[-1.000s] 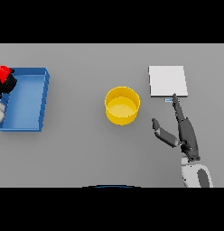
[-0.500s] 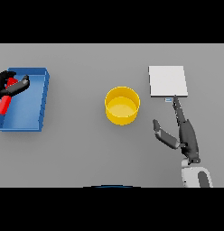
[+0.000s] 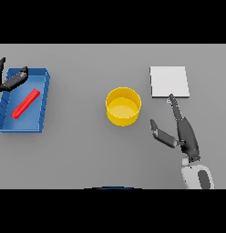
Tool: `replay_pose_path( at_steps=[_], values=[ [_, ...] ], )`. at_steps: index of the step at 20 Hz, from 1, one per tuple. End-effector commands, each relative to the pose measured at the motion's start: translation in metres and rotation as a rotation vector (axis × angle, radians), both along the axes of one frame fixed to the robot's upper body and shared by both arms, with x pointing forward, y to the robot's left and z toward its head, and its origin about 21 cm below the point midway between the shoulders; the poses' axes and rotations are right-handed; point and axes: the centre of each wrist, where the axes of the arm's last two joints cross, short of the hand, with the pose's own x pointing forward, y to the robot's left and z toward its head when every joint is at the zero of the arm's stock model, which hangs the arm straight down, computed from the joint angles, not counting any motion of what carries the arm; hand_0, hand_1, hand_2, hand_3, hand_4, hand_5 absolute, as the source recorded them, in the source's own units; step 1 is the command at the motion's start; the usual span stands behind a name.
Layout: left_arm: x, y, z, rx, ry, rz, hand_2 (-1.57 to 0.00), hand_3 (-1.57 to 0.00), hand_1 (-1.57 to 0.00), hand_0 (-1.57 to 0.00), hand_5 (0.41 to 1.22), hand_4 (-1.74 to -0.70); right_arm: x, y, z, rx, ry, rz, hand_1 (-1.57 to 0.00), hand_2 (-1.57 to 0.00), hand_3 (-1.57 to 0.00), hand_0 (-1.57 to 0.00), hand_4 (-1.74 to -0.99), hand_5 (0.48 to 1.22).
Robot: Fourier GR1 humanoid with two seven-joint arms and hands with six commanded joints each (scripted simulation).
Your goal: Pick up the red beaker and tilt it to pour out 1 green nut into yellow bowl. Pick up the yellow bowl and place it on the metallic measuring scale.
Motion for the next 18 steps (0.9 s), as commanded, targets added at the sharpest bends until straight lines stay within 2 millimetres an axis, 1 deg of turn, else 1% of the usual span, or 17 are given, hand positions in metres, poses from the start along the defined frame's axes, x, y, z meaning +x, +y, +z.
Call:
replay_pose_path(
  at_steps=[1, 3, 4, 5, 7, 8, 9, 11, 12, 15, 16, 18],
  values=[
    [0.0, -0.002, -0.001, -0.012, -0.008, -0.002, -0.03, -0.02, -0.03, -0.03, 0.679, -0.78, 0.006, -0.001, 0.004, -0.017, -0.014, 0.042, 0.0, 0.0, 0.0, 0.0, -1.162, 0.694],
    [0.0, -0.009, -0.006, -0.009, -0.001, -0.001, -0.02, -0.02, -0.02, -0.02, 0.693, -0.78, 0.016, 0.001, 0.015, -0.102, -0.054, 0.125, 0.0, 0.0, 0.0, 0.0, -1.202, 0.709],
    [0.002, -0.007, -0.006, -0.014, 0.004, 0.001, -0.01, -0.01, -0.01, -0.02, 0.7, -0.78, 0.021, 0.0, 0.02, -0.137, -0.049, 0.167, 0.0, 0.0, 0.0, 0.0, -1.221, 0.709],
    [-0.001, -0.007, -0.006, -0.016, -0.001, -0.005, -0.01, -0.01, -0.01, -0.01, 0.704, -0.79, 0.026, -0.002, 0.024, -0.183, -0.039, 0.202, 0.0, 0.0, 0.0, 0.0, -1.234, 0.707],
    [-0.001, -0.005, -0.006, -0.021, 0.006, -0.003, -0.01, -0.01, -0.01, -0.01, 0.709, -0.79, 0.035, 0.001, 0.032, -0.306, -0.027, 0.251, 0.0, 0.0, 0.0, 0.0, -1.268, 0.691],
    [0.001, -0.008, -0.005, -0.022, 0.006, -0.004, 0.0, 0.0, 0.0, -0.01, 0.71, -0.79, 0.042, 0.003, 0.038, -0.387, -0.03, 0.272, 0.0, 0.0, 0.0, 0.0, -1.278, 0.683],
    [-0.001, -0.009, -0.008, -0.024, 0.007, -0.012, 0.0, 0.0, 0.0, 0.0, 0.709, -0.79, 0.049, 0.008, 0.044, -0.46, -0.032, 0.301, 0.0, 0.0, 0.0, 0.0, -1.282, 0.677],
    [0.002, -0.009, -0.008, -0.014, 0.015, -0.003, 0.0, 0.0, 0.0, 0.0, 0.708, -0.8, 0.057, 0.01, 0.051, -0.596, -0.074, 0.392, 0.0, 0.0, 0.0, 0.0, -1.278, 0.669],
    [0.002, -0.008, -0.01, -0.014, 0.014, -0.006, 0.0, 0.0, 0.0, 0.0, 0.712, -0.79, 0.062, 0.016, 0.054, -0.669, -0.081, 0.429, 0.0, 0.0, 0.0, 0.0, -1.276, 0.668],
    [0.002, -0.009, -0.007, -0.018, 0.003, -0.019, 0.0, 0.0, 0.0, 0.0, 0.721, -0.8, 0.075, 0.03, 0.062, -0.781, -0.108, 0.52, 0.0, 0.0, 0.0, 0.0, -1.269, 0.662],
    [0.004, -0.009, -0.004, -0.019, -0.005, -0.02, 0.0, 0.0, 0.0, 0.0, 0.722, -0.8, 0.08, 0.034, 0.062, -0.804, -0.1, 0.548, 0.0, 0.0, 0.0, 0.0, -1.271, 0.658],
    [0.004, -0.013, -0.004, -0.011, 0.007, -0.021, 0.0, 0.0, 0.0, 0.0, 0.723, -0.8, 0.088, 0.04, 0.066, -0.837, -0.1, 0.598, 0.0, 0.0, 0.0, 0.0, -1.274, 0.656]
  ],
)
